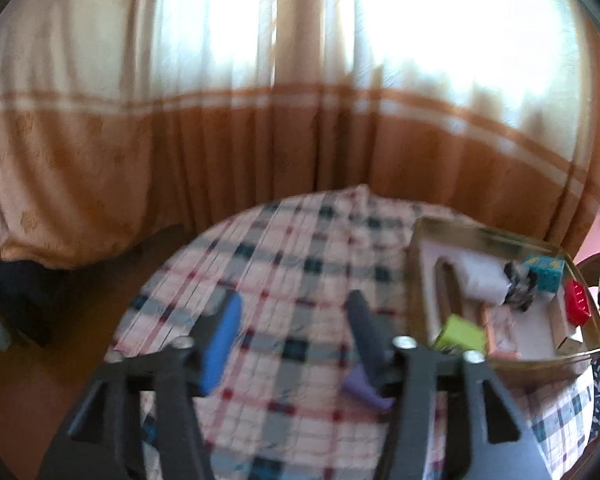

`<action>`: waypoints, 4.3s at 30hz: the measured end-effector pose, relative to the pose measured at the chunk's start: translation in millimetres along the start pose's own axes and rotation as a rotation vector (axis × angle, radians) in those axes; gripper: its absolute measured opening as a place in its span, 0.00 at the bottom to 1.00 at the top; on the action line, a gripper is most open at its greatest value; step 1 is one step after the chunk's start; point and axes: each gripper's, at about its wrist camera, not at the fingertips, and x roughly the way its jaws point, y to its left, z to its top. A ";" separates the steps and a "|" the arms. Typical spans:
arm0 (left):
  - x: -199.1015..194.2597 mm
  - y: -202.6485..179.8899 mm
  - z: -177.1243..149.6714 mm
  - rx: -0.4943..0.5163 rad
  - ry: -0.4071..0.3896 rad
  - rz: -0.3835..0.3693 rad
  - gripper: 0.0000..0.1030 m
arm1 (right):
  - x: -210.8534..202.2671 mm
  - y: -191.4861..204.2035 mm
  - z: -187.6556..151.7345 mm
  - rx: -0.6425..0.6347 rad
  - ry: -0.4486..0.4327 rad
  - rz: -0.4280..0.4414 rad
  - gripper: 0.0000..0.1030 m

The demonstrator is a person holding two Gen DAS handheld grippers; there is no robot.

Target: Organize rigid objects

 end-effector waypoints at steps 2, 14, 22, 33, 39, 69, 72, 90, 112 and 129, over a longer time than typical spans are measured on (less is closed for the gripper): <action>3.7 4.5 -4.7 -0.002 0.041 -0.017 0.57 | 1.6 0.1 -0.6 0.006 0.007 0.005 0.60; 41.6 -75.9 -37.7 0.348 0.224 -0.087 0.62 | 4.1 -2.0 0.8 0.010 0.020 0.007 0.60; 49.1 -24.7 -29.9 0.050 0.244 -0.228 0.38 | 4.7 -1.1 -0.2 0.005 0.024 0.005 0.60; -9.9 -45.9 1.7 0.055 -0.065 -0.281 0.38 | 0.7 -1.8 3.4 -0.007 -0.020 -0.001 0.60; -10.1 -84.2 15.0 0.113 -0.077 -0.298 0.38 | 4.1 -10.3 19.3 -0.016 -0.059 -0.035 0.60; 48.3 -178.8 -0.5 0.243 -0.066 -0.288 0.38 | 45.7 -27.3 31.9 -0.056 -0.060 -0.212 0.60; 52.1 -178.7 -3.2 0.250 -0.056 -0.273 0.38 | 47.0 -24.0 31.9 -0.074 -0.054 -0.221 0.60; 50.8 -180.1 -5.0 0.265 -0.067 -0.254 0.38 | 45.8 -19.9 31.7 -0.100 -0.049 -0.252 0.60; 50.8 -182.9 -5.0 0.281 -0.073 -0.248 0.38 | 59.2 -18.7 29.8 -0.107 0.019 -0.232 0.60; 52.4 -183.7 -5.3 0.279 -0.068 -0.244 0.38 | 62.5 -13.6 28.9 -0.135 0.031 -0.220 0.61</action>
